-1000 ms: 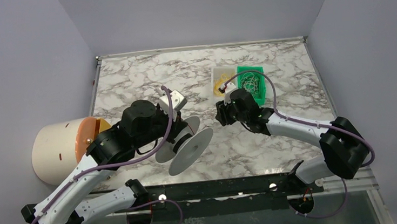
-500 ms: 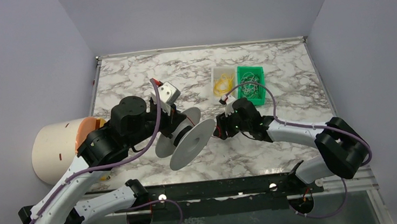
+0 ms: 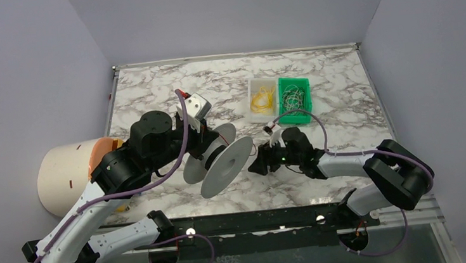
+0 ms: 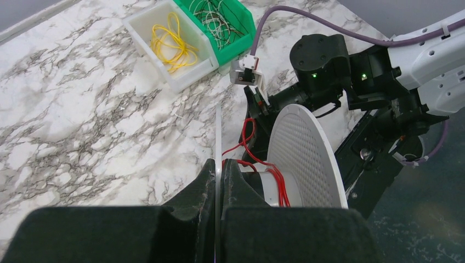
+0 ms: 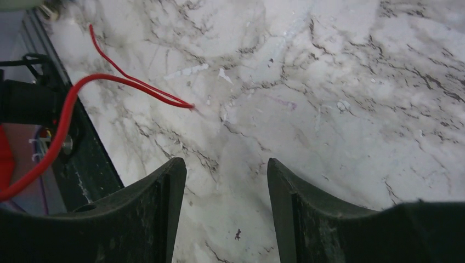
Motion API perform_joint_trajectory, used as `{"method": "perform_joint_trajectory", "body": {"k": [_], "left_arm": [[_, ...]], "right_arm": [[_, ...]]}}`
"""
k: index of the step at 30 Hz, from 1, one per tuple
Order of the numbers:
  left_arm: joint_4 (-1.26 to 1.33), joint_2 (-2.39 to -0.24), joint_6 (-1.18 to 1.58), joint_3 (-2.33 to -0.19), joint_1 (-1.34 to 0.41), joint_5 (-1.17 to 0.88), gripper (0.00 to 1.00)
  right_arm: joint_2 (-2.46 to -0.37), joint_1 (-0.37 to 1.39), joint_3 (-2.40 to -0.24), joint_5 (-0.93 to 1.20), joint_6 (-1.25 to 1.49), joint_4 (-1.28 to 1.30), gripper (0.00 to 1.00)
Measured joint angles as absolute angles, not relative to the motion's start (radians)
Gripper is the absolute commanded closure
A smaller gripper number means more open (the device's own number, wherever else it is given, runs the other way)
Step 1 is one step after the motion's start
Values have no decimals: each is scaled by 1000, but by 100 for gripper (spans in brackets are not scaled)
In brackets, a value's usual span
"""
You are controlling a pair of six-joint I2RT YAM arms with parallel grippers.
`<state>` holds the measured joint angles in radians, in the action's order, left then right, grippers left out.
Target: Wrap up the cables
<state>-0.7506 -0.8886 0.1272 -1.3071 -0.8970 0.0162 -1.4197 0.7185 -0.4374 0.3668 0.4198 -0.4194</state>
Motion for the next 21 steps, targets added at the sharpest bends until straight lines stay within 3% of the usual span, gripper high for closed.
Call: {"method": "perform_joint_trajectory", "body": {"k": [13, 21], "left_arm": [[-748, -889, 138, -1307, -897, 17, 100], [-741, -889, 142, -1307, -897, 17, 100]], "right_arm": [[-1624, 730, -380, 430, 585, -912, 36], [-1743, 774, -385, 431, 632, -1104, 40]]}}
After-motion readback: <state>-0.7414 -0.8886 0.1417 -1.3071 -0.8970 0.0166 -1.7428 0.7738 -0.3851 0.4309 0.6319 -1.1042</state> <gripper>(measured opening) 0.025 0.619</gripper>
